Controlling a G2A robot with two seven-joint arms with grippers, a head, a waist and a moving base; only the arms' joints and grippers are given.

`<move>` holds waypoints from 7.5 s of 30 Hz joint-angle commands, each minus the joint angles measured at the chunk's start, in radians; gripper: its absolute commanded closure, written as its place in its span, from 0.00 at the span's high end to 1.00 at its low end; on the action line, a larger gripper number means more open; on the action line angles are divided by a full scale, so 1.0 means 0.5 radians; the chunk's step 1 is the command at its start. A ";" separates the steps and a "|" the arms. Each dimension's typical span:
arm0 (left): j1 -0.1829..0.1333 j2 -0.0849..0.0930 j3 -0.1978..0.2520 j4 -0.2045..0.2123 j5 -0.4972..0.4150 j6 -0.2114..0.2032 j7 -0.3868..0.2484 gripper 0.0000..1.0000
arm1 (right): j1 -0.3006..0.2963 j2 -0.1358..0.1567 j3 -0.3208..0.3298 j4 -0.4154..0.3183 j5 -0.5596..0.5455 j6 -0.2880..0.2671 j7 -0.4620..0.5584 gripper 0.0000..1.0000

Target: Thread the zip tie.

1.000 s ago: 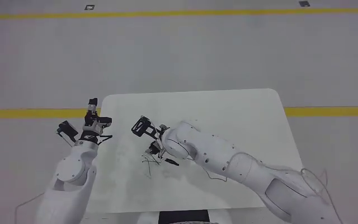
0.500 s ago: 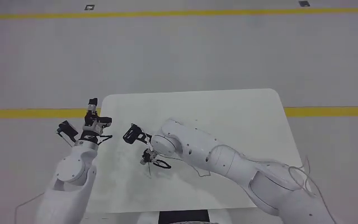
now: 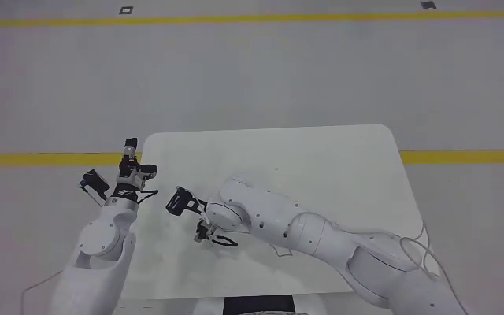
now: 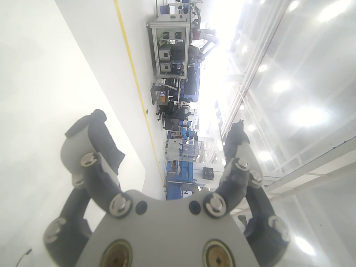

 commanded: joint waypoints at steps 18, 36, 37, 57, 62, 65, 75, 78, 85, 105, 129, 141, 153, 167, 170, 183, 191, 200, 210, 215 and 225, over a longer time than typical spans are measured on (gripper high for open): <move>0.000 0.000 0.000 0.000 0.000 0.000 0.000 1.00 | 0.029 -0.148 -0.045 0.246 0.009 0.023 -0.019 1.00; 0.000 0.000 0.000 0.000 0.000 0.000 0.000 1.00 | -0.050 -0.169 0.002 0.157 0.030 0.044 0.158 1.00; 0.000 0.000 0.000 0.000 0.000 0.000 0.000 1.00 | -0.050 -0.169 0.002 0.157 0.030 0.044 0.158 1.00; 0.000 0.000 0.000 0.000 0.000 0.000 0.000 1.00 | -0.130 -0.213 -0.039 0.127 -0.268 0.263 0.118 0.34; 0.000 0.000 0.000 0.000 0.000 0.000 0.000 1.00 | -0.140 -0.240 -0.040 0.149 -0.346 0.324 0.143 0.27; 0.000 0.000 0.000 0.000 0.000 0.000 0.000 1.00 | -0.147 -0.257 -0.047 0.163 -0.405 0.346 0.144 0.28; 0.000 0.000 0.000 0.000 0.000 0.000 0.000 1.00 | -0.193 -0.313 -0.072 0.189 -0.648 0.499 0.176 0.20; 0.000 0.000 0.000 0.000 0.000 0.000 0.000 1.00 | -0.209 -0.332 -0.063 0.215 -0.684 0.519 0.182 0.19; 0.000 0.000 0.000 0.000 0.000 0.000 0.000 1.00 | -0.245 -0.371 -0.027 0.296 -0.733 0.529 0.147 0.15; 0.000 0.000 0.000 0.000 0.000 0.000 0.000 1.00 | -0.336 -0.457 0.069 0.429 -0.919 0.593 0.059 0.16; 0.000 0.000 0.000 0.000 0.000 0.000 0.000 1.00 | -0.427 -0.490 0.221 0.512 -1.096 0.509 0.089 0.13; 0.000 0.000 0.000 0.000 0.000 0.000 0.000 1.00 | -0.412 -0.534 0.244 0.617 -1.077 0.471 0.056 0.00; 0.000 0.000 0.000 0.000 0.000 0.000 0.000 1.00 | -0.403 -0.538 0.248 0.646 -1.037 0.409 0.096 0.27; 0.000 0.000 0.000 0.000 0.000 0.000 0.000 1.00 | -0.338 -0.573 0.205 0.720 -0.881 0.382 0.119 0.25; 0.000 0.000 0.000 0.000 0.000 0.000 0.000 1.00 | -0.333 -0.574 0.188 0.711 -0.863 0.379 0.145 0.24; 0.000 0.000 0.000 0.000 0.000 0.000 0.000 1.00 | -0.293 -0.594 0.176 0.825 -0.708 0.289 0.142 0.24; 0.000 0.000 0.000 0.000 0.000 0.000 0.000 1.00 | -0.252 -0.612 0.120 0.899 -0.631 0.317 0.133 0.24; 0.000 0.000 0.000 0.000 0.000 0.000 0.000 1.00 | -0.205 -0.622 0.038 0.935 -0.545 0.392 0.124 0.00; 0.000 0.000 0.000 0.000 0.000 0.000 0.000 1.00 | -0.178 -0.610 0.015 0.861 -0.524 0.487 0.128 0.00; 0.000 0.000 0.000 0.000 0.000 0.000 0.000 1.00 | -0.195 -0.584 0.040 0.742 -0.598 0.551 0.193 0.00; 0.000 0.000 0.000 0.000 0.000 0.000 0.000 1.00 | -0.320 -0.432 0.178 0.347 -0.812 0.608 0.356 0.00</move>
